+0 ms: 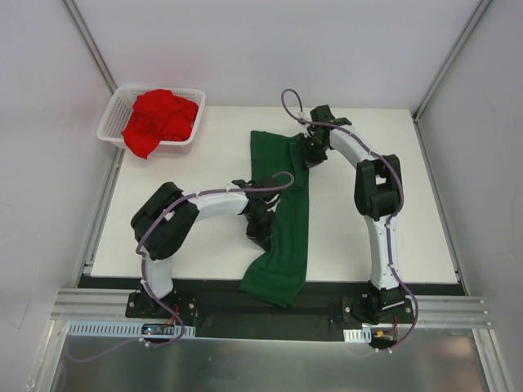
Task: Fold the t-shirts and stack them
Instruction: Rotate the tshirt 85 degrees
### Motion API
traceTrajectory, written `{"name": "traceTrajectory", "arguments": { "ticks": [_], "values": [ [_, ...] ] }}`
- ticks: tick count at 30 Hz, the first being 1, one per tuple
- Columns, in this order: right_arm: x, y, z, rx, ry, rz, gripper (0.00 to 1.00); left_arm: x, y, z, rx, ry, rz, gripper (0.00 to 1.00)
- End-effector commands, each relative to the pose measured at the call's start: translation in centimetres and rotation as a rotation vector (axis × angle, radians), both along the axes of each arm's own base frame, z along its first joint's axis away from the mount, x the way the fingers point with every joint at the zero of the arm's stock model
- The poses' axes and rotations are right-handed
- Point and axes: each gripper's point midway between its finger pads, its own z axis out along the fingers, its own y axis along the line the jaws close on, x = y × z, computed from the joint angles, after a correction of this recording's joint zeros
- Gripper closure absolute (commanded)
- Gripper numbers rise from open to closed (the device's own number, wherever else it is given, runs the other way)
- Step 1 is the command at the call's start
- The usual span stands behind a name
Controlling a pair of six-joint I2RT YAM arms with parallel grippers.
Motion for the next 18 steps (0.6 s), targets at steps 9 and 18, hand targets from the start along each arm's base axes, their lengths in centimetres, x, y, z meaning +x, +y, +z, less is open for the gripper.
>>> {"name": "traceTrajectory", "arguments": {
  "ticks": [9,18],
  "values": [
    [-1.9,-2.5,14.9,0.005,-0.311,-0.098,0.99,5.4,11.7,12.8,0.082,-0.518,0.335,1.0],
    [-8.0,2.2,12.7,0.169,-0.172,0.01,0.99,6.6,15.5,15.9,0.096,-0.702,0.449,1.0]
  ]
}}
